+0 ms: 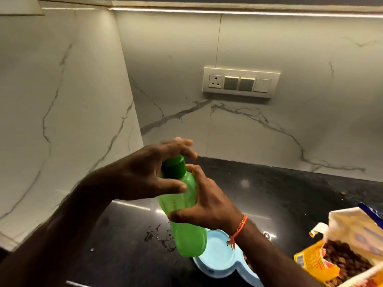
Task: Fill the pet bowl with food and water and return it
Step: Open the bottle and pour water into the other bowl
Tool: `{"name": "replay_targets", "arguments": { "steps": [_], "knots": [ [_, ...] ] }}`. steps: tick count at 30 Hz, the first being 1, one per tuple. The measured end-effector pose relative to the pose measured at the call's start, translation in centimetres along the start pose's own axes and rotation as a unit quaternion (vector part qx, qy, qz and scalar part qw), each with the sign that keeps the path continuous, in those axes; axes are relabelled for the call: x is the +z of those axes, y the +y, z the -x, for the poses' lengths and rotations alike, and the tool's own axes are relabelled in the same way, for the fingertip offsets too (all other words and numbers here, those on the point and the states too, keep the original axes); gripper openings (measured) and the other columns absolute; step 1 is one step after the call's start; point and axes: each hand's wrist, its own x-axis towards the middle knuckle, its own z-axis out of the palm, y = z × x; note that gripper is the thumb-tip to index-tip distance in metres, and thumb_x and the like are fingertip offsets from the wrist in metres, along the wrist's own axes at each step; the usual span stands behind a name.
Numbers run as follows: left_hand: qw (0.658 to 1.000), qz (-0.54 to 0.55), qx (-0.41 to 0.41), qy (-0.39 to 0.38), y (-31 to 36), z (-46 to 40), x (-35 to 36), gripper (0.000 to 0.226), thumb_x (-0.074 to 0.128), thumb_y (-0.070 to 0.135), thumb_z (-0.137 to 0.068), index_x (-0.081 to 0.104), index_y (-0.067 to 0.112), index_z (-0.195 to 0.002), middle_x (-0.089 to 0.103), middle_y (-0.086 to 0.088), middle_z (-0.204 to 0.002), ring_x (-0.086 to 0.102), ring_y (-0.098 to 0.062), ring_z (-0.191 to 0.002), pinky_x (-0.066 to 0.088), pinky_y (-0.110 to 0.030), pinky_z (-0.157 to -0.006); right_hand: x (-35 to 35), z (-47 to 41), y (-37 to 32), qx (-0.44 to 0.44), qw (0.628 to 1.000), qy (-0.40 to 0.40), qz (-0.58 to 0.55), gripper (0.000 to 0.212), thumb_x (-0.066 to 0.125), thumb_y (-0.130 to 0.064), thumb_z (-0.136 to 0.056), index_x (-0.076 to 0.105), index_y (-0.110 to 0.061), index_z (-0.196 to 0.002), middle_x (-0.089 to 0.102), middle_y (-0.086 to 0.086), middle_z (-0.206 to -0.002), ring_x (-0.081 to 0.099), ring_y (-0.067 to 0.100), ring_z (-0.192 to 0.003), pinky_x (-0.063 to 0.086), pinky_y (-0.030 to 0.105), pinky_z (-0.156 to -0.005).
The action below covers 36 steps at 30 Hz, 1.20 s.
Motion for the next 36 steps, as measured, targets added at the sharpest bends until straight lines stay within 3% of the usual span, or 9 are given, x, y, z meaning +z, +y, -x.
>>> {"name": "replay_targets", "arguments": {
  "steps": [4, 12, 14, 18, 23, 25, 28, 32, 36],
  "knots": [
    [0.948, -0.246, -0.18, 0.089, 1.0, -0.1, -0.1, 0.106, 0.02, 0.108, -0.059, 0.06, 0.039, -0.13, 0.063, 0.01, -0.101, 0.06, -0.013, -0.091, 0.047, -0.03, -0.07, -0.4, -0.4, 0.2, -0.002, 1.0, -0.01, 0.013, 0.103, 0.091, -0.053, -0.061, 0.032, -0.044, -0.145, 0.063, -0.007, -0.124, 0.064, 0.016, -0.107, 0.058, 0.044, -0.087],
    [0.986, -0.12, -0.108, -0.046, 2.7, -0.4, 0.8, 0.055, 0.062, 0.039, -0.093, 0.046, 0.061, -0.14, 0.046, 0.011, -0.149, 0.045, -0.011, -0.137, 0.044, -0.028, -0.108, -1.6, 0.0, 0.8, -0.009, 1.0, -0.023, 0.007, 0.106, 0.093, -0.048, -0.063, 0.029, -0.043, -0.148, 0.063, -0.005, -0.129, 0.064, 0.019, -0.111, 0.056, 0.044, -0.092],
    [0.989, -0.1, -0.095, -0.049, 3.8, 0.2, 0.6, 0.072, 0.064, 0.049, -0.084, 0.031, 0.067, -0.146, 0.022, 0.017, -0.165, 0.019, -0.007, -0.153, 0.028, -0.027, -0.117, -1.9, 0.3, 0.9, -0.001, 1.0, -0.029, -0.009, 0.104, 0.093, -0.048, -0.062, 0.032, -0.039, -0.147, 0.064, -0.003, -0.128, 0.065, 0.021, -0.11, 0.056, 0.047, -0.091],
    [0.93, -0.275, -0.237, 0.056, 4.6, -0.5, 1.2, 0.098, 0.026, 0.098, -0.069, 0.045, 0.044, -0.149, 0.064, 0.003, -0.137, 0.063, -0.02, -0.118, 0.053, -0.037, -0.091, -2.1, 0.7, 0.7, -0.01, 0.999, -0.032, -0.022, 0.1, 0.093, -0.044, -0.063, 0.039, -0.032, -0.146, 0.061, -0.002, -0.131, 0.062, 0.023, -0.118, 0.053, 0.049, -0.097],
    [0.991, -0.098, -0.089, -0.037, 5.1, 0.2, 1.2, 0.044, 0.067, 0.032, -0.09, 0.06, 0.052, -0.129, 0.04, 0.016, -0.157, 0.039, -0.004, -0.142, 0.038, -0.024, -0.111, -2.5, 1.5, 0.9, -0.01, 0.999, -0.029, -0.018, 0.107, 0.092, -0.048, -0.063, 0.031, -0.039, -0.151, 0.061, -0.002, -0.132, 0.062, 0.022, -0.115, 0.055, 0.048, -0.093],
    [0.992, -0.082, -0.095, -0.002, 5.3, 0.6, 1.5, 0.053, 0.064, 0.048, -0.082, 0.054, 0.054, -0.134, 0.028, 0.018, -0.164, 0.022, -0.004, -0.152, 0.027, -0.026, -0.115, -2.6, 1.7, 1.0, -0.009, 0.999, -0.029, -0.019, 0.106, 0.092, -0.048, -0.062, 0.032, -0.04, -0.148, 0.062, -0.002, -0.13, 0.063, 0.022, -0.113, 0.055, 0.048, -0.092],
    [0.949, -0.219, -0.215, 0.078, 5.0, 0.2, 2.1, 0.089, 0.029, 0.096, -0.078, 0.052, 0.04, -0.143, 0.064, 0.002, -0.139, 0.062, -0.02, -0.12, 0.052, -0.036, -0.096, -2.4, 1.9, 1.0, -0.01, 0.999, -0.028, -0.012, 0.103, 0.093, -0.049, -0.063, 0.034, -0.038, -0.147, 0.063, -0.004, -0.127, 0.064, 0.02, -0.111, 0.056, 0.047, -0.091],
    [0.982, -0.137, -0.13, 0.024, 4.8, 0.6, 1.9, 0.032, 0.054, 0.058, -0.095, 0.059, 0.054, -0.127, 0.063, 0.008, -0.129, 0.061, -0.013, -0.113, 0.052, -0.026, -0.09, -2.2, 2.0, 0.9, -0.012, 0.999, -0.024, -0.025, 0.102, 0.092, -0.048, -0.062, 0.035, -0.036, -0.145, 0.064, -0.001, -0.126, 0.064, 0.022, -0.11, 0.056, 0.049, -0.089],
    [0.986, -0.097, -0.131, 0.029, 5.2, 1.2, 2.3, 0.06, 0.052, 0.073, -0.078, 0.052, 0.056, -0.136, 0.044, 0.012, -0.157, 0.041, -0.009, -0.144, 0.04, -0.032, -0.111, -2.1, 2.2, 0.9, -0.014, 0.999, -0.023, -0.037, 0.102, 0.094, -0.043, -0.064, 0.036, -0.031, -0.147, 0.062, 0.0, -0.131, 0.063, 0.023, -0.115, 0.055, 0.05, -0.093]
  ]
}}
